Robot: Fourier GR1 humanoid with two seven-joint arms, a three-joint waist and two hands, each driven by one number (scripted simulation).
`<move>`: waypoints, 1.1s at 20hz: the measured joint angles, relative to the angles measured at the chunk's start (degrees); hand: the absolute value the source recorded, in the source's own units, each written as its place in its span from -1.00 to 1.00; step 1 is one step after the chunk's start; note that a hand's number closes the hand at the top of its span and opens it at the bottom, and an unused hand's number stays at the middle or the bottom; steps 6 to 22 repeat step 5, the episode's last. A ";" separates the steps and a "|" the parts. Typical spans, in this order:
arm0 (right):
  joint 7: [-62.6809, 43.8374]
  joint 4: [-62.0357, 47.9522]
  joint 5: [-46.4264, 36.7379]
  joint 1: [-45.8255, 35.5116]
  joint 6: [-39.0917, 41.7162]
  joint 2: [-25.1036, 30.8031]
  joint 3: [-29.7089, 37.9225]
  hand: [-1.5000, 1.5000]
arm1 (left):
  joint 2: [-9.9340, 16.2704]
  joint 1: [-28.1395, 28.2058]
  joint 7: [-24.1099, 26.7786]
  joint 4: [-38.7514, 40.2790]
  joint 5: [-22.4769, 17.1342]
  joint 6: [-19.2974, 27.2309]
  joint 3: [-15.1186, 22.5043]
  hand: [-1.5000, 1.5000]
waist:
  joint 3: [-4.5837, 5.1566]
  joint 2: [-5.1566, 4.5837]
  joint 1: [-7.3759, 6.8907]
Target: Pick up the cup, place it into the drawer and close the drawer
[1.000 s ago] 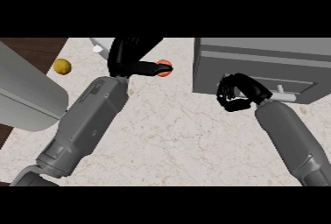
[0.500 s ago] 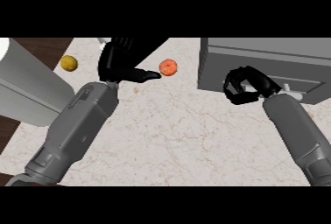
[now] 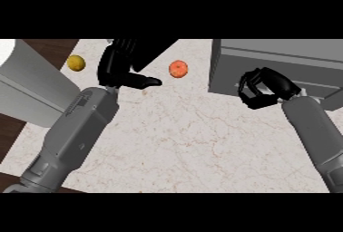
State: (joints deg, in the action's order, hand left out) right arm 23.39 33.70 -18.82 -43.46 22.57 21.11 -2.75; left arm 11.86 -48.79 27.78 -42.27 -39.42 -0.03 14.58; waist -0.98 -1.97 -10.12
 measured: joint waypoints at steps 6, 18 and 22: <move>-0.41 1.22 1.90 0.60 3.23 0.88 0.67 1.00 | 0.19 1.00 0.07 -0.62 -0.28 -1.05 0.01 -1.00 | -0.20 -0.36 -0.55; -0.41 1.22 1.90 0.60 3.23 0.88 0.67 1.00 | 0.19 1.00 0.07 -0.62 -0.28 -1.05 0.01 -1.00 | -0.20 -0.36 -0.55; -0.41 1.22 1.90 0.60 3.23 0.88 0.67 1.00 | 0.19 1.00 0.07 -0.62 -0.28 -1.05 0.01 -1.00 | -0.20 -0.36 -0.55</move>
